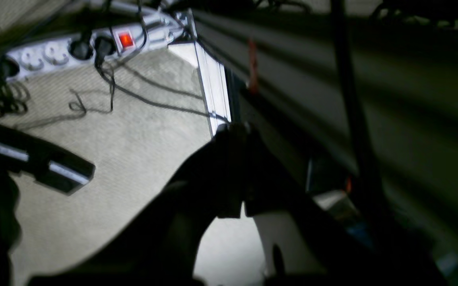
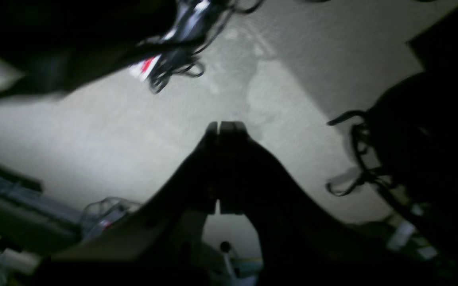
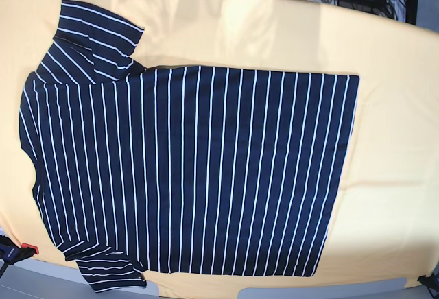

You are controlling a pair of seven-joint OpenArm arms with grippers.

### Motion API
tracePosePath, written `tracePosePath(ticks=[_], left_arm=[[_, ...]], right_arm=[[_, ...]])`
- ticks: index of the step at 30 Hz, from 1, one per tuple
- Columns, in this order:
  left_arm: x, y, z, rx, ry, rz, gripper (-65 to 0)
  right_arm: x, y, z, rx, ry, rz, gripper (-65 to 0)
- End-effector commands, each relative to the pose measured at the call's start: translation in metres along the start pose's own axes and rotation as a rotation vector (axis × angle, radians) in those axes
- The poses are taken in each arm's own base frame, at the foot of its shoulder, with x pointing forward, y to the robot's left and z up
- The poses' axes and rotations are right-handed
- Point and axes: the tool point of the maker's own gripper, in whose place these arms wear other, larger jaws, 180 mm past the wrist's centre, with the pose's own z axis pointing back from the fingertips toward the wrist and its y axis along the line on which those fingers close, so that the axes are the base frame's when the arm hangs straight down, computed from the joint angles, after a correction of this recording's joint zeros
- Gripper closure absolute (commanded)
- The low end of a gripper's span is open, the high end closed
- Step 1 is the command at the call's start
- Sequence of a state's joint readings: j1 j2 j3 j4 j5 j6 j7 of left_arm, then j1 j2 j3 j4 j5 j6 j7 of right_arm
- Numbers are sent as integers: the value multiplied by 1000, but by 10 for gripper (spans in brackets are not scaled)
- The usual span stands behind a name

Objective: Fold the T-shirt properly

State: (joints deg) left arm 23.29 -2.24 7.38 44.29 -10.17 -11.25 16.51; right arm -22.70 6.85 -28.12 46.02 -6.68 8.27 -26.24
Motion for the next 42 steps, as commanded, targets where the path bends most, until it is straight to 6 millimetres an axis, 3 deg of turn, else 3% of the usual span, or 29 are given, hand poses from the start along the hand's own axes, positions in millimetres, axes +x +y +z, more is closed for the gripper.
tracePosePath(ticks=[1,6,11,14,19,25,34,42], left_arm=[[-6,-14,3,-48,-5,18,0],[-25,-17,30,-73,-8,21,0],[-34,-19,70,-104,-30,-45,0],[-39,-9,101,-93,-44,-115,0],[-42,-11,147,-93,-49,-264,0],[-36,-9,195,-25,-47,-457,0],[7,-12,258,75,-159,-604,0],[64,-9,305,191,-318,-671,0]], right_arm=[[-4,11,3,19,4,7,0],[-27,40,22,66,3,22,0],[-54,51,52,50,33,35,0],[-69,51,74,17,29,31,0],[-85,49,118,-34,-12,42,0],[-95,29,174,-214,-32,117,0],[-81,-4,244,-486,-105,171,0],[-41,-47,303,-756,-251,146,0]])
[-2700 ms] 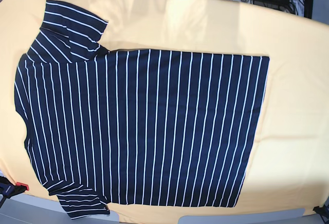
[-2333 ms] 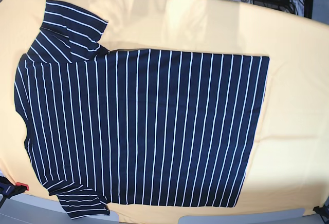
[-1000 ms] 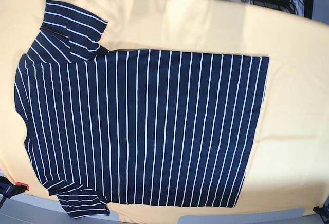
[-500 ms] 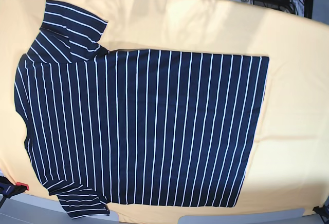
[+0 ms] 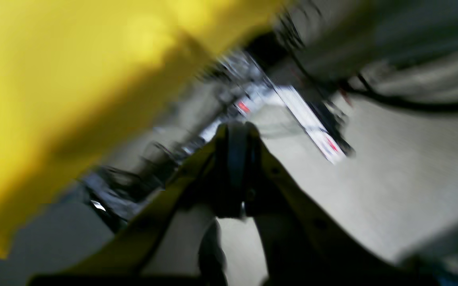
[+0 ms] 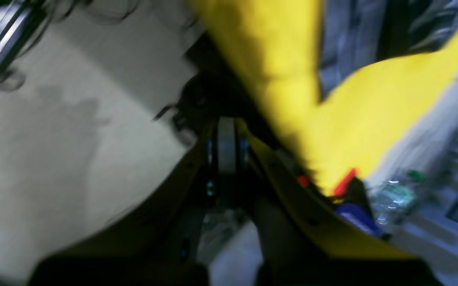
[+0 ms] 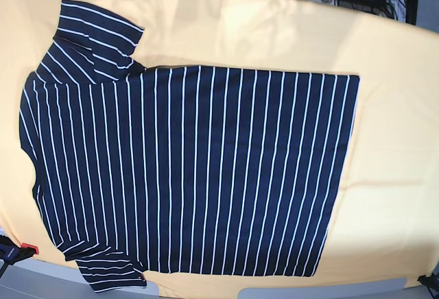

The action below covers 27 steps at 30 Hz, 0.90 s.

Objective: Fold the T-shirt properly
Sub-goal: 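Move right gripper to the collar corner, left gripper to the hem corner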

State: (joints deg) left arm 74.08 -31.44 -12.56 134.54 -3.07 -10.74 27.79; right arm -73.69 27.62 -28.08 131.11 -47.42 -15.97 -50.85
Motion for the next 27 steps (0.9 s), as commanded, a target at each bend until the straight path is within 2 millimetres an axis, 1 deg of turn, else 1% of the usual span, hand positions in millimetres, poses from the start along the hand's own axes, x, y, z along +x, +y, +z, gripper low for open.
tracePosePath(ticks=[1,3,5,7,10,11,13,14,15,21,25,27], left_arm=[[-2,1,3,5,9,0,0],[-3,7,4,22,19,-6,0],[-4,11,5,35,24,-11,0],[-3,16,6,49,20,-15,0],[-2,26,8,78,16,-24,0],[-2,29,8,88,16,-28,0],[-2,35,10,106,16,-33,0],[-2,38,10,115,17,-35,0],[1,43,10,129,7,-40,0],[25,71,7,191,-55,-121,0],[41,88,6,234,-87,-224,0],[48,98,7,262,-94,-281,0]], right_arm=[[5,-10,7,-33,-21,-17,0],[12,-25,10,-80,-41,-35,0],[12,-31,10,-111,-45,-21,0],[12,-41,11,-160,-60,-5,0],[17,-61,14,-258,-102,41,0],[21,-71,17,-315,-130,55,0],[24,-80,19,-359,-159,76,0],[25,-81,19,-363,-166,87,0],[26,-83,18,-367,-172,94,0],[43,-123,6,-517,-232,88,0],[44,-149,-4,-579,-239,47,0],[44,-158,-11,-579,-242,56,0]])
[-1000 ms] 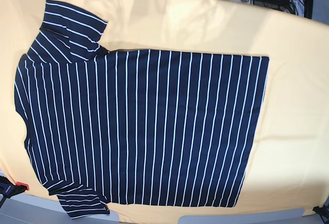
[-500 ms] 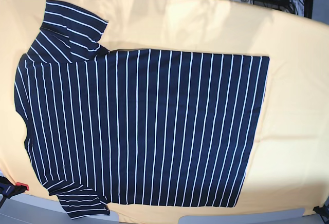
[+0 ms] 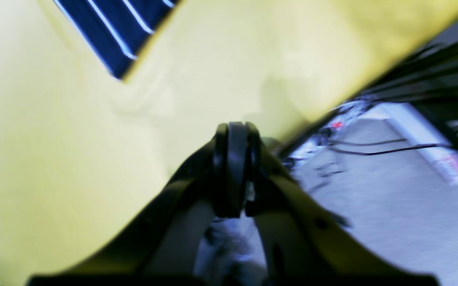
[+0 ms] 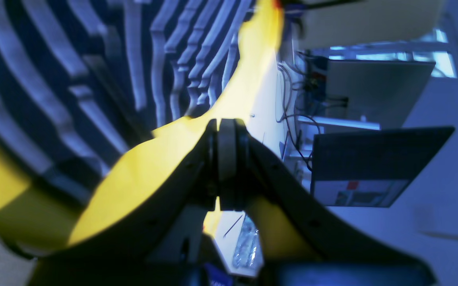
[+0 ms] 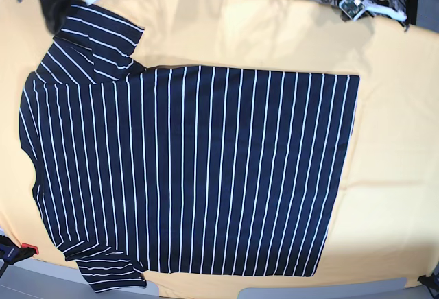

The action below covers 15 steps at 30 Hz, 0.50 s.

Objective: Fold the T-shirt properly
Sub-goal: 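Move right gripper to the collar corner, left gripper to the hem corner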

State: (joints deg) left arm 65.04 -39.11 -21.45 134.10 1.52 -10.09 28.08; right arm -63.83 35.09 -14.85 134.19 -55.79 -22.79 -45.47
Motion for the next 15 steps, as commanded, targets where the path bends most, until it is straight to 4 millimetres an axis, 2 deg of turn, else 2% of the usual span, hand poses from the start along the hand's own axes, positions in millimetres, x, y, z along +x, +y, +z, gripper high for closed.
tracePosePath(ticks=[1,8,12,13,15], left_arm=[[11,8,2,22,-42,-22,0],[44,31,-5,53,-180,-188,0],[29,37,-24,-52,-204,-330,0],[25,42,-29,-75,-211,-356,-41],[18,56,-37,-101,-217,-394,-223]], right_arm=[[4,-7,-2,-13,-27,-4,0],[8,14,-21,164,-60,-83,0],[11,25,-21,231,-65,-98,0],[11,27,-20,240,-65,-96,0],[11,29,-20,250,-66,-89,0]])
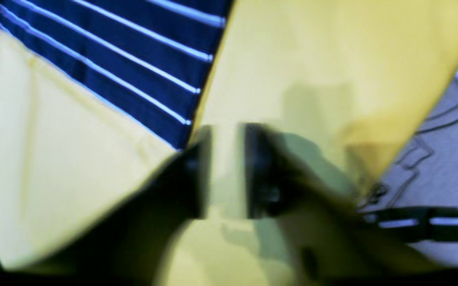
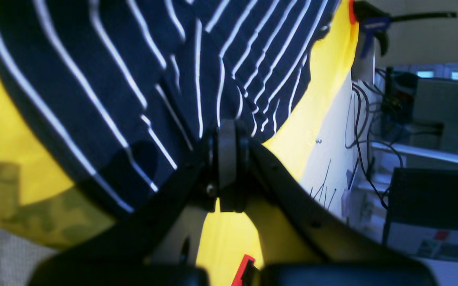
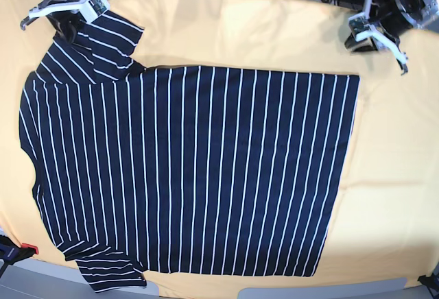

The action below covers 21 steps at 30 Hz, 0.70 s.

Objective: Fold the T-shirt properly
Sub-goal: 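Move right gripper to the collar corner, left gripper to the hem corner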

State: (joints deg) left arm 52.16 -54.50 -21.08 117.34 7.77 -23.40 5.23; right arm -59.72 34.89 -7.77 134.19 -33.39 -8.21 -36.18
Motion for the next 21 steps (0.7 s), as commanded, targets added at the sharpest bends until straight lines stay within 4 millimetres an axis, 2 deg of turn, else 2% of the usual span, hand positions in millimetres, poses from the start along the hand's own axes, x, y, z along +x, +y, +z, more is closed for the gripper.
tracePosePath(ticks=[1,2,4,7,10,15,21], left_arm=[[1,16,0,6,-24,-34,-311],[-3,23,-1,-3,-32,-49,-382],[-8,39,-2,-20,-47,-78,-446],[-13,61,0,-18,-48,-122,-447],[-16,69,-2,-39,-32,-165,-447],[-22,70,-14,-39,-13,-207,-447],[-36,58,-32,-93,19,-253,-447]], right_arm=[[4,-6,2,-20,-22,10,0],[4,-6,2,-20,-22,10,0],[4,-4,2,-7,-19,-7,0],[3,1,2,21,-14,-40,0],[3,2,2,29,-14,-40,0],[3,5,2,41,-12,-33,0],[3,5,2,40,-13,-34,0]])
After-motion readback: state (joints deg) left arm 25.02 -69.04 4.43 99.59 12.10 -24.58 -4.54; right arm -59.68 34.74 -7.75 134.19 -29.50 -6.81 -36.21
